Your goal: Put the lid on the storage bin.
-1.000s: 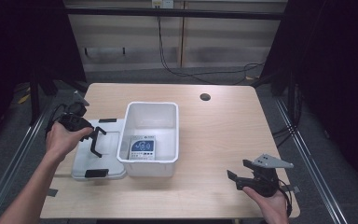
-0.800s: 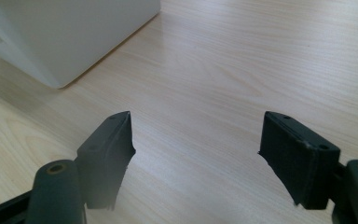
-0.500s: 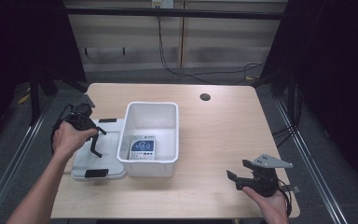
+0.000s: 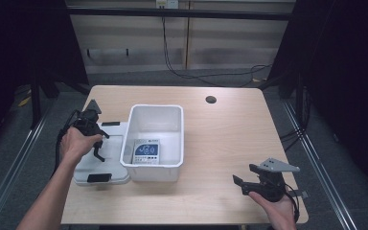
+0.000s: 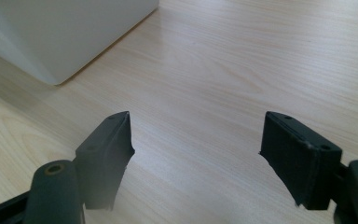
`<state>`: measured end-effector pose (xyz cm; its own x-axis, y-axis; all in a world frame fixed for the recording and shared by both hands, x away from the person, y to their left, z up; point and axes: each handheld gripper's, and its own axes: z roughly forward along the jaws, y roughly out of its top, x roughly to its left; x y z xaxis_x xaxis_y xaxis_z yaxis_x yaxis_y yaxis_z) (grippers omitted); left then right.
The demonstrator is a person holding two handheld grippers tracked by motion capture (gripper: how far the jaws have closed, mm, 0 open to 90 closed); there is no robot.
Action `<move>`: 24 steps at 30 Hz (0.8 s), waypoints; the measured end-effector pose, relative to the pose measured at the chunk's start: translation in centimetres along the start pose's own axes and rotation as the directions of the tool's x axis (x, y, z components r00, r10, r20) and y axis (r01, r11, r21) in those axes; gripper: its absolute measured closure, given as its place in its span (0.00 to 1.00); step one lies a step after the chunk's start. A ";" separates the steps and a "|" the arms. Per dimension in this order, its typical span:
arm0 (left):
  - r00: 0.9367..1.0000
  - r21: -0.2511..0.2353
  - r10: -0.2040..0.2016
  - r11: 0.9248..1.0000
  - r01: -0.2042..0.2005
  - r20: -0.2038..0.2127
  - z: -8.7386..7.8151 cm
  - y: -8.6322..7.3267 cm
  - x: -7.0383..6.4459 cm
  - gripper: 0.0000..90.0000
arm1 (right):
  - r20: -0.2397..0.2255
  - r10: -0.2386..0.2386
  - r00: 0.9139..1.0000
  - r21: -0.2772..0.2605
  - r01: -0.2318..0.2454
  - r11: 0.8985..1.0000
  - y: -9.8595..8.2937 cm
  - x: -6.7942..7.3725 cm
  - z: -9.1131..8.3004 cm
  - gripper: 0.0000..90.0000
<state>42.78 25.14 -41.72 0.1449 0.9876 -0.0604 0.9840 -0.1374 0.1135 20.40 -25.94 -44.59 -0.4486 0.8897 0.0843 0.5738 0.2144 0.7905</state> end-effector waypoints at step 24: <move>1.000 0.035 -0.013 0.999 0.013 0.017 0.4 0.4 -0.9 0.94 | -0.005 0.004 1.000 0.006 -0.004 1.000 0.0 0.0 0.1 0.26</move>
<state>43.08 24.16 -42.05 0.1335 0.9879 -0.0790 0.9888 -0.1274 0.0779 20.49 -25.86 -44.67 -0.4499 0.8885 0.0908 0.5795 0.2130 0.7866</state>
